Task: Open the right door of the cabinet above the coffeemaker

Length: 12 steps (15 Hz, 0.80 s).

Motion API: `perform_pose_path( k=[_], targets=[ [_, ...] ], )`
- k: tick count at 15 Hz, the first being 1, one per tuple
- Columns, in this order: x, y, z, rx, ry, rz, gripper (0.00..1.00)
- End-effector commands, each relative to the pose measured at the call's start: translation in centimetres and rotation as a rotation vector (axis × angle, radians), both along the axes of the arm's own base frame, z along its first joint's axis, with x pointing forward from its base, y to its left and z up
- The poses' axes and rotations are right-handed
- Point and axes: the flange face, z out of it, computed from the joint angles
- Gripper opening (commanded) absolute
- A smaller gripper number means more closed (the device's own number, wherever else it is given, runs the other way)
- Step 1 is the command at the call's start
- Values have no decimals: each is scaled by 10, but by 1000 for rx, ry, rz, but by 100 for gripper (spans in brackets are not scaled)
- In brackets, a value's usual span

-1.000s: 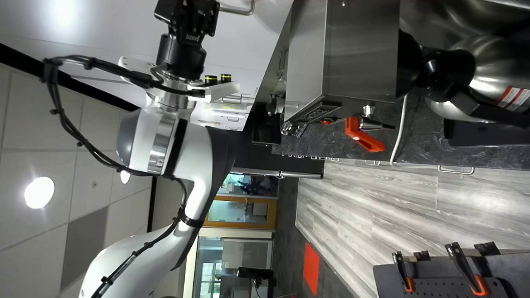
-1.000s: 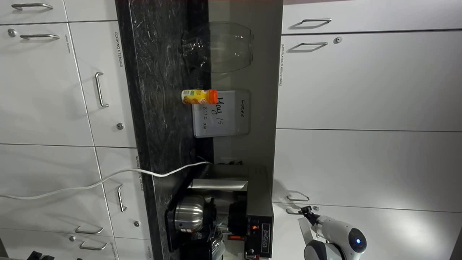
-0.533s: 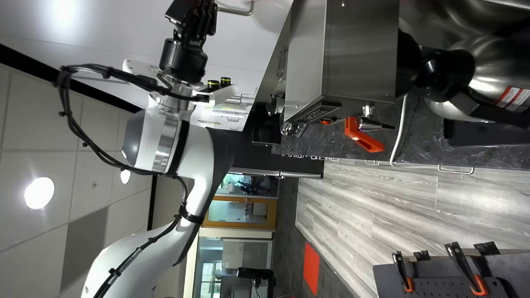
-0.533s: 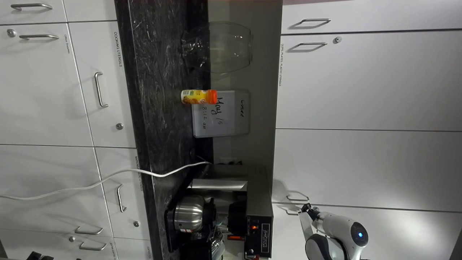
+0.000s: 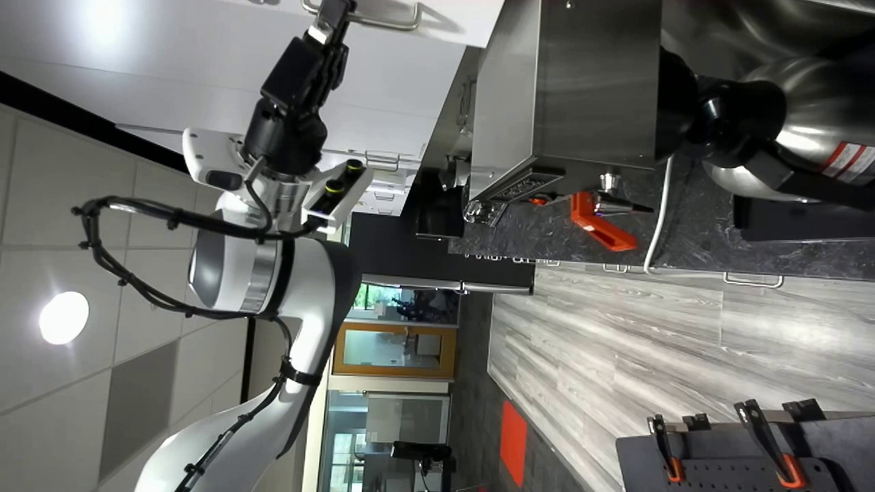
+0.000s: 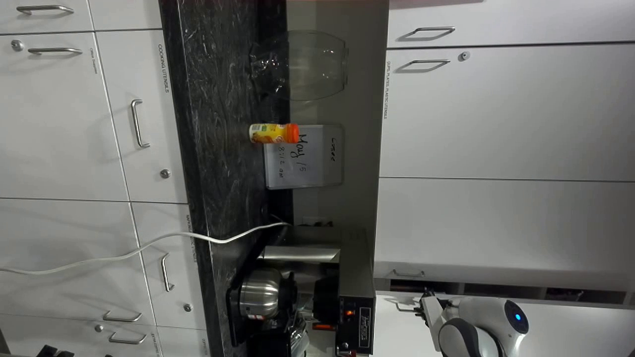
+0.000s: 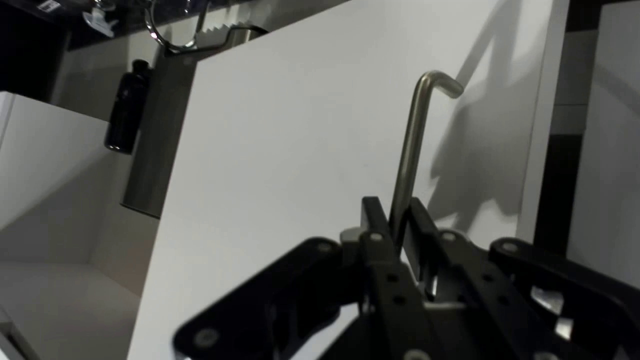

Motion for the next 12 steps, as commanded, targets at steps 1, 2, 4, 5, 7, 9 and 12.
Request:
perform_pose_path(
  k=[1, 2, 4, 5, 7, 9, 12],
  targets=[
    [-65, -15, 8, 51, 69, -132, 4],
    [-77, -15, 12, 67, 64, -155, 4],
    [-104, -16, 16, 90, 54, -205, 37],
    [-117, -16, 17, 97, 47, -215, 42],
    [-135, -19, 18, 106, 24, -218, 55],
    [-151, -23, 18, 121, 2, -216, 71],
    [-176, -30, 19, 143, -23, -214, 93]
  ],
)
